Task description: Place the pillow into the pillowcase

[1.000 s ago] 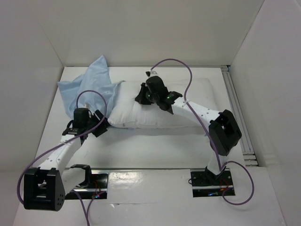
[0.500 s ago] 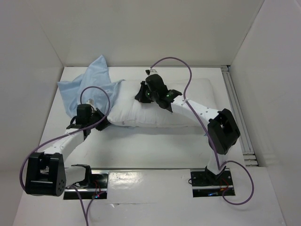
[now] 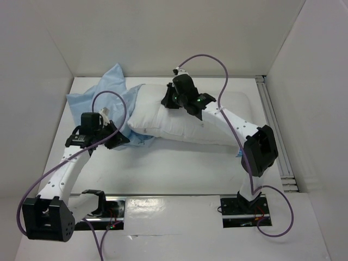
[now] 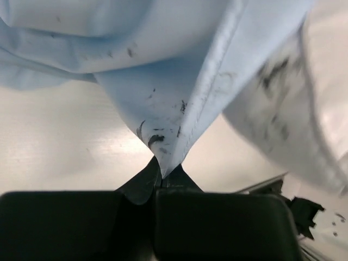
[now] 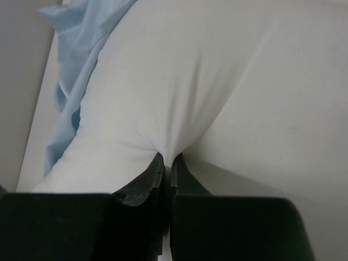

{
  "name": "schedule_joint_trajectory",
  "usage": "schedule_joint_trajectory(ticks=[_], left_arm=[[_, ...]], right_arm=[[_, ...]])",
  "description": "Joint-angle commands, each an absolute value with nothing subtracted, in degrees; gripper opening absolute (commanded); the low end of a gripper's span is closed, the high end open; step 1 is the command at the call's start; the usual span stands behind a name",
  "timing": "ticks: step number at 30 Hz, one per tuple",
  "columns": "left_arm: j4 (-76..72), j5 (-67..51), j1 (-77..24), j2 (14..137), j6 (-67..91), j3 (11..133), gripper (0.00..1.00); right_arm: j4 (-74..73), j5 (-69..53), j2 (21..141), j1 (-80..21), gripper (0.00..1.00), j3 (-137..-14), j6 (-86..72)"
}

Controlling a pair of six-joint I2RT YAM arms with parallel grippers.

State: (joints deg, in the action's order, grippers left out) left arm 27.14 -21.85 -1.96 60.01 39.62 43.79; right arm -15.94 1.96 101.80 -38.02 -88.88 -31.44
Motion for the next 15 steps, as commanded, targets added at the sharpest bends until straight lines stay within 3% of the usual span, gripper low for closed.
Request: schedule_joint_trajectory(ticks=[1, 7, 15], left_arm=[[37.69, -25.66, -2.37, 58.71, 33.41, 49.3, 0.0], [44.72, -29.09, -2.37, 58.71, 29.44, 57.47, 0.0], [49.48, -27.69, -2.37, 59.33, 26.72, 66.26, 0.0]], right_arm=[[-14.77, 6.15, 101.51, -36.56, 0.0, -97.9, -28.66], [-16.17, 6.76, 108.36, -36.56, 0.0, -103.45, -25.32], [-12.04, 7.29, 106.79, -38.49, 0.0, -87.98, -26.72]])
